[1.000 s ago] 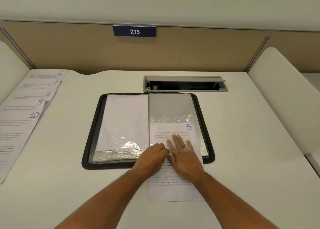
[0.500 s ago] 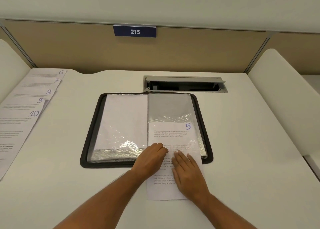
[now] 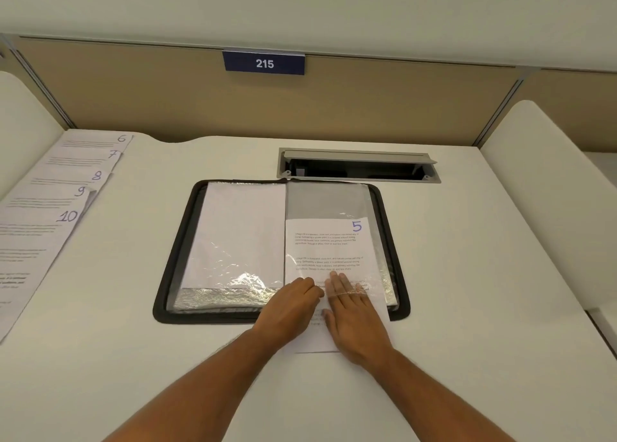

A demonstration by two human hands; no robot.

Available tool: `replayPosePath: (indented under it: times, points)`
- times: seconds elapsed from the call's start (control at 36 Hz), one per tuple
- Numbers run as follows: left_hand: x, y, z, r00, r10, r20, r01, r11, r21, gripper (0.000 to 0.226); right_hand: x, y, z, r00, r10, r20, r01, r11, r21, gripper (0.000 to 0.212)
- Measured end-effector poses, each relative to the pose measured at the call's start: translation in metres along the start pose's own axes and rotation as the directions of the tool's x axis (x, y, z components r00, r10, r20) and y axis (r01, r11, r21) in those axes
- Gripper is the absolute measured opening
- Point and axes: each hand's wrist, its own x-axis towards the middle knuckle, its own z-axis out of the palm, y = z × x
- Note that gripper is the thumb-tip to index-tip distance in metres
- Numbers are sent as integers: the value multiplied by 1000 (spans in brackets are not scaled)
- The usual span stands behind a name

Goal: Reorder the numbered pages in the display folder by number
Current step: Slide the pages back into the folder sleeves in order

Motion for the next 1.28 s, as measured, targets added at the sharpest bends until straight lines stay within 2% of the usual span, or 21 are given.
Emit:
replayPosePath:
  times: [0.19,0.31,0.39,0.5,0.58,1.0,1.17,1.28]
  points:
    - [1,-2,-1,1000,13,-14,-13,1000,1,10,25,1,-9,999,37,23,-36,999,-29,63]
    - [2,-1,-1,1000,10,-23,-10,1000,-1,17,18,5,-4,1000,5,19,-5,1000,-7,66]
    - [3,1,-4,999,16,-32,-16,1000,-11,21,1,7,1,998,-25,-60,25,1000,4,66]
    - [4,0,-4,999,14,-46,-15,1000,-14,24,-28,7,10,969,-130,-208,125,991,-36,54]
    - [4,-2,-2,999,15,-41,-15,1000,-4,24,-37,10,19,962,-173,-210,158,984,-85,54]
    - [4,-2,-3,1000,16,10,-16,1000,0,20,25,6,13,996,14,-84,-19,998,-60,63]
    - [3,-1,-7,999,30,13,-30,999,-16,20,38,8,12,991,58,-124,-72,991,-115,62]
    - [3,-2,-6,999,46,14,-46,999,-8,18,28,13,17,976,147,-161,-166,980,-108,64]
